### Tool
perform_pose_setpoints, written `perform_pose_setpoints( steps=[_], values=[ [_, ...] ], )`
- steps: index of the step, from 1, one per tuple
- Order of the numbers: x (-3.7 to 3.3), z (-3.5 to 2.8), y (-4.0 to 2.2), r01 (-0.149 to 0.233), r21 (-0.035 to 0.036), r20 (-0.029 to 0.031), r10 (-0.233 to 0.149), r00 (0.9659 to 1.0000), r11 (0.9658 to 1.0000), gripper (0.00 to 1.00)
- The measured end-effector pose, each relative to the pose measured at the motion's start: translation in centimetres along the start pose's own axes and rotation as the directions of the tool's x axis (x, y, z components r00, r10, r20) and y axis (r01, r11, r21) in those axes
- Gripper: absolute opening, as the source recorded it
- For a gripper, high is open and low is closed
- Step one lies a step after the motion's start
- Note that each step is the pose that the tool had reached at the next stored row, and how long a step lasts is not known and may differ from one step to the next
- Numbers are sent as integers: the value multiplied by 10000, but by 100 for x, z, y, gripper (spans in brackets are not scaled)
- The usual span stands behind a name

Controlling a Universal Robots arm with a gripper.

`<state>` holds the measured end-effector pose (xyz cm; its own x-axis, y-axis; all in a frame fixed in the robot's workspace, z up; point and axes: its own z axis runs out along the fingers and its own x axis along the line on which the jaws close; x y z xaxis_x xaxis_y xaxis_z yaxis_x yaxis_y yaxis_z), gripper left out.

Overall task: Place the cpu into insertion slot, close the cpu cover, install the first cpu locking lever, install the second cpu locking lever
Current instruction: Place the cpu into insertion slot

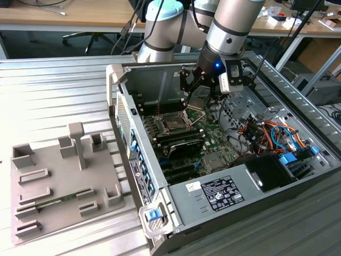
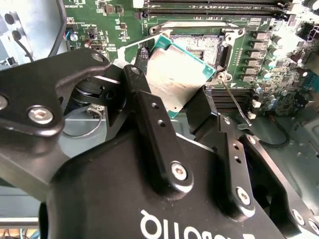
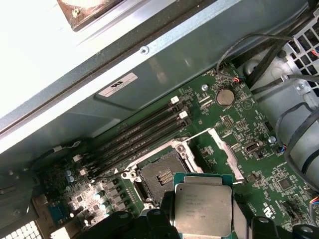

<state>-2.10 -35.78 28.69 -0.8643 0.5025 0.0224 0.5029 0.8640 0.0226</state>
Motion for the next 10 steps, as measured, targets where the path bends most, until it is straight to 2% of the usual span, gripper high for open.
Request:
perform_pose_setpoints(
  steps=[10],
  values=[
    [0,0,0,-466,-10,10,466,9989,9989,55]
  ],
)
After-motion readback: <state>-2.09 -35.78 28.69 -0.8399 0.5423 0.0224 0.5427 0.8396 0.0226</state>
